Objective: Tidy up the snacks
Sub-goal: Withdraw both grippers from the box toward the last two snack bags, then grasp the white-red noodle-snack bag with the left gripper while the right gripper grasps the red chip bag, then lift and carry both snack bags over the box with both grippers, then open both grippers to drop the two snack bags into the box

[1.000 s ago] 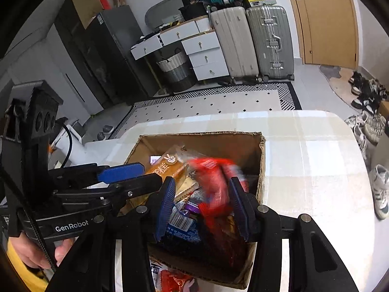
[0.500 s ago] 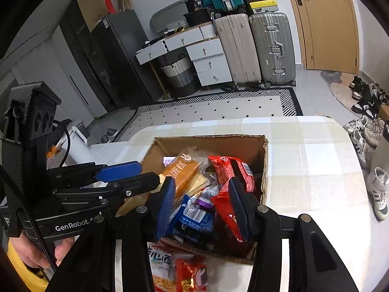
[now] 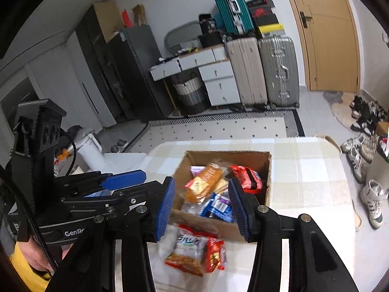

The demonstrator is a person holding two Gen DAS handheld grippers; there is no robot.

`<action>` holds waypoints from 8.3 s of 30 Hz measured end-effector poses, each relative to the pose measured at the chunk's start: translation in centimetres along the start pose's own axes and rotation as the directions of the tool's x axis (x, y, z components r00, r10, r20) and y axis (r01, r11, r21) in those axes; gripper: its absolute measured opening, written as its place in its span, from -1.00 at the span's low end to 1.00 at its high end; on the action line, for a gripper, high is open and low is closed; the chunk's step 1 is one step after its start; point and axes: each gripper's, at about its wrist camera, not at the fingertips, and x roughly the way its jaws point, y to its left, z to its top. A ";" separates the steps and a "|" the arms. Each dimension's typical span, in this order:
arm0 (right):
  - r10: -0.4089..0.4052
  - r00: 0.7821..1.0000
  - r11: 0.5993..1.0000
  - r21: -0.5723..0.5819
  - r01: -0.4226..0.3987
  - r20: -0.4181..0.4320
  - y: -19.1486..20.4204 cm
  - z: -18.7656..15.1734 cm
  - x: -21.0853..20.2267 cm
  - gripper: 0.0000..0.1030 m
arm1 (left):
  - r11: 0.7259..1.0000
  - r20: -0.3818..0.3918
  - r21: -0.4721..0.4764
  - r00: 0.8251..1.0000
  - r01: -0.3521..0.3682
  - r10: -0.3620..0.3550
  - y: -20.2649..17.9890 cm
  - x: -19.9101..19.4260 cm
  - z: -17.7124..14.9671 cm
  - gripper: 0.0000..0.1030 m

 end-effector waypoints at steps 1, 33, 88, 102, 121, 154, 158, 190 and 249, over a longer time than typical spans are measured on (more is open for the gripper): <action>0.003 1.000 1.000 -0.011 -0.003 0.012 0.5 -0.1 -0.8 -0.10 | 1.000 0.012 0.000 1.000 -0.002 0.002 -0.2 -1.1 -0.2 -0.27; -0.001 0.979 0.999 -0.031 0.007 0.204 5.6 -16.3 -10.8 0.94 | 0.985 0.170 -0.160 0.982 -0.056 0.083 -1.8 -14.7 -19.1 0.62; 0.062 0.997 0.984 0.170 -0.052 -0.053 -5.9 -17.4 8.3 -0.51 | 0.974 -0.129 -0.190 0.987 -0.121 0.097 3.8 8.9 -15.3 0.63; 0.112 0.994 0.961 0.252 -0.110 0.009 -7.9 -18.1 6.1 -0.51 | 0.974 -0.232 -0.166 0.966 -0.153 0.112 1.4 14.8 -12.6 0.61; 0.137 0.990 0.966 0.220 -0.138 0.021 -7.1 -18.1 5.6 -0.51 | 0.970 -0.184 -0.211 0.980 -0.117 0.079 3.9 10.4 -16.5 -0.15; 0.132 0.987 0.990 0.032 -0.135 0.090 4.6 -20.1 -9.4 -0.51 | 0.989 0.087 -0.133 0.995 0.062 -0.051 -2.2 -12.2 -23.1 -0.15; 0.140 0.987 0.989 0.038 -0.143 0.080 4.6 -20.5 -9.0 -0.51 | 0.990 0.078 -0.132 0.996 0.056 -0.046 -2.2 -12.3 -23.7 -0.15; 0.215 0.968 0.968 0.102 -0.229 0.132 0.9 -14.0 -6.2 -0.52 | 0.984 0.054 -0.154 0.995 0.088 -0.081 0.9 -6.1 -15.9 -0.15; 0.003 0.993 0.987 0.162 0.016 -0.117 -7.3 -1.4 11.9 -0.44 | 0.992 -0.161 -0.072 0.980 0.104 -0.114 2.8 13.2 4.7 0.20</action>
